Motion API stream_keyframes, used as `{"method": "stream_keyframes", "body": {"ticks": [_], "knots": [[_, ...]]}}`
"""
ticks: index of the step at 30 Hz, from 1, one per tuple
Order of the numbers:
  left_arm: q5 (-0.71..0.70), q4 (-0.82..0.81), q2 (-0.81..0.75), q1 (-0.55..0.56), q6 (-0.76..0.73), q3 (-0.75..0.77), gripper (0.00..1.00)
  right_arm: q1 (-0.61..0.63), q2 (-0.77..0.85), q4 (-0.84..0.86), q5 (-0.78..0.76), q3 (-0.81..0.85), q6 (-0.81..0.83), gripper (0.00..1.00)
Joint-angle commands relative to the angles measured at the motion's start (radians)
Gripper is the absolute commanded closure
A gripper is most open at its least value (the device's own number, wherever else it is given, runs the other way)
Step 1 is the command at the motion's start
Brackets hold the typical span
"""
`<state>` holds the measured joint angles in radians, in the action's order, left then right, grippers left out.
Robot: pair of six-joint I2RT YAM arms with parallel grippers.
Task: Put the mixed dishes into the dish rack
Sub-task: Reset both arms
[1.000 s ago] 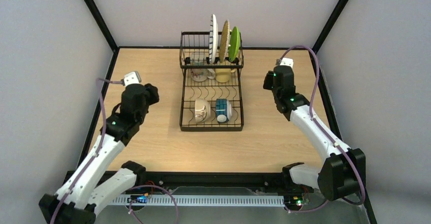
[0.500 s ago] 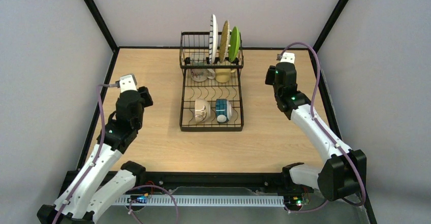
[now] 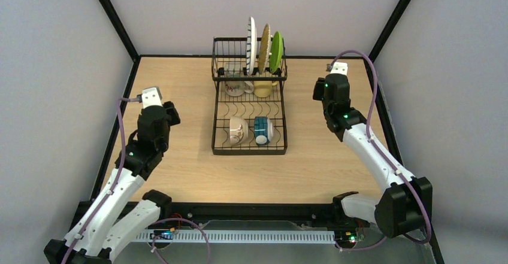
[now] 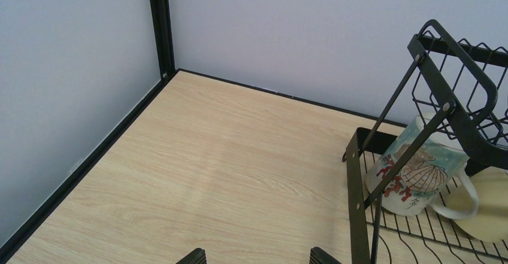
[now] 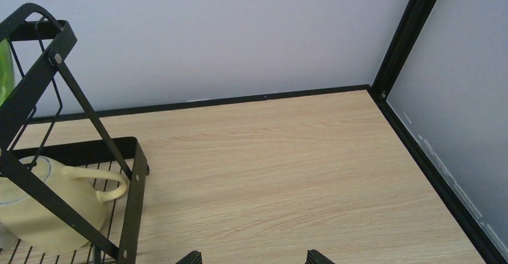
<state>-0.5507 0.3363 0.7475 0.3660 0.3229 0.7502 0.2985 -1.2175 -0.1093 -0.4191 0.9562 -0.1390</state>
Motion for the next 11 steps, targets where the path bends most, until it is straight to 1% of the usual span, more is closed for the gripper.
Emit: {"method": "stream_keyframes", "body": {"ticks": [1, 5, 11], "knots": [[-0.023, -0.034, 0.007, -0.002, -0.008, -0.010, 0.01, -0.001, 0.017, 0.011, -0.028, 0.022, -0.018, 0.00], [-0.024, -0.046, 0.010, -0.002, -0.007, -0.020, 0.01, -0.001, -0.004, -0.009, -0.082, 0.038, -0.054, 0.00], [-0.025, -0.074, 0.034, -0.012, -0.007, -0.029, 0.01, -0.001, 0.007, 0.006, -0.095, 0.045, -0.048, 0.00]]}}
